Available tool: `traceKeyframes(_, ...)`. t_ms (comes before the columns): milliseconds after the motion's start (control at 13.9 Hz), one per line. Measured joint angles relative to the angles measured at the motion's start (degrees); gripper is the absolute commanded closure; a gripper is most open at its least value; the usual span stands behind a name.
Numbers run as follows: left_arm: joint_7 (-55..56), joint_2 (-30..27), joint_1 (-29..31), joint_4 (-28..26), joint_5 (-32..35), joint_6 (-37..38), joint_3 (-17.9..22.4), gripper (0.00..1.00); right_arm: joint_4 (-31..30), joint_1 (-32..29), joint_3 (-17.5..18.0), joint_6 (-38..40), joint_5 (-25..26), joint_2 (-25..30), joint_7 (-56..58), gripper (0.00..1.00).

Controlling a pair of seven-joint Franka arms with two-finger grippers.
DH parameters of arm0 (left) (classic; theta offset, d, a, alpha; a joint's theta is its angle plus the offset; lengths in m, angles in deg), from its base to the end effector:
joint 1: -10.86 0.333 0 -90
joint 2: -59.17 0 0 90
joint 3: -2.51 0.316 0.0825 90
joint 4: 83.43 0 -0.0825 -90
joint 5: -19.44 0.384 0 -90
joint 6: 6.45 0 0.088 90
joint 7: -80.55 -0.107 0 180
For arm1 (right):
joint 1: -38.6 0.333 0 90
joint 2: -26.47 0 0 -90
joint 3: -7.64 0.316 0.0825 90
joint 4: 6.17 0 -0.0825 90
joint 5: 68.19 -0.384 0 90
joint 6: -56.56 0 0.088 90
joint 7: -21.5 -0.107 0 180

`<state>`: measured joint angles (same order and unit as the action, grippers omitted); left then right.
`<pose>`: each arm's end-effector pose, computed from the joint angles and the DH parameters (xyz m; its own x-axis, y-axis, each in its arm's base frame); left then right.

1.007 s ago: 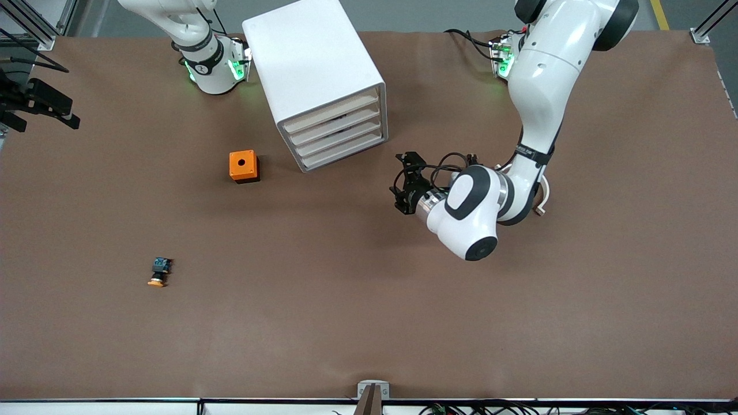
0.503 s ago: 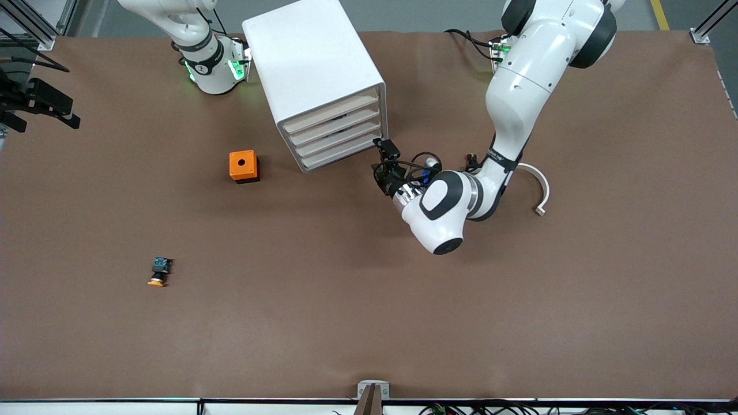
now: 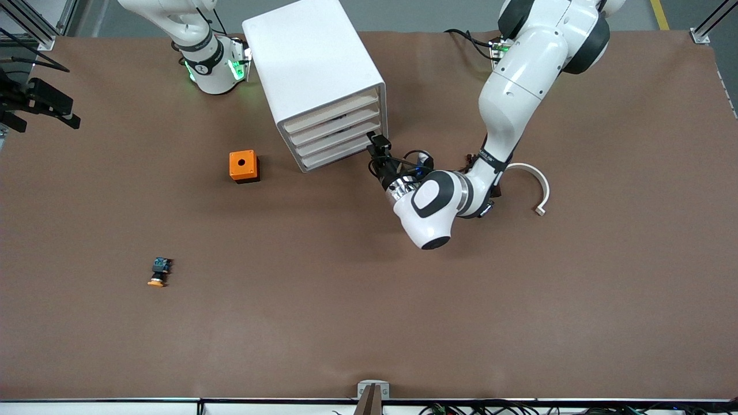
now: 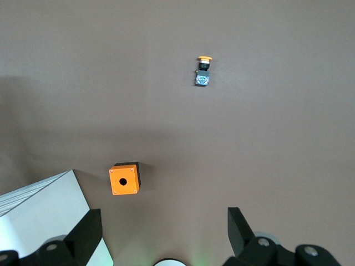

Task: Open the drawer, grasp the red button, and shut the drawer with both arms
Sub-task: 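Reach the left gripper to the white cabinet's drawer handle, then pull the drawer open with the left gripper while the right gripper approaches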

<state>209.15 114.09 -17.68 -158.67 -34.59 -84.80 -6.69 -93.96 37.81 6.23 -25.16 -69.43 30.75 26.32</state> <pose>0.4786 -0.4652 0.1842 -0.3796 0.9185 -0.1109 0.2332 -0.0210 -0.9722 0.5152 -0.0178 0.6700 0.9984 0.0489 -0.0291 0.0482 -0.9985 -0.0259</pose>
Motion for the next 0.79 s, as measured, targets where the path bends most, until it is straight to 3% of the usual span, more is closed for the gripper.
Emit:
traceKeyframes(360,0.8,0.9,-1.6,-0.1,0.0,2.1,-1.2,0.53,0.0,0.0,0.1,0.0,0.0,0.0,0.0,0.00)
traceKeyframes(791,1.2,1.6,-4.6,-0.8,0.0,2.6,-1.3,0.73,0.2,0.0,0.0,-0.4,0.1,0.0,0.0,0.00)
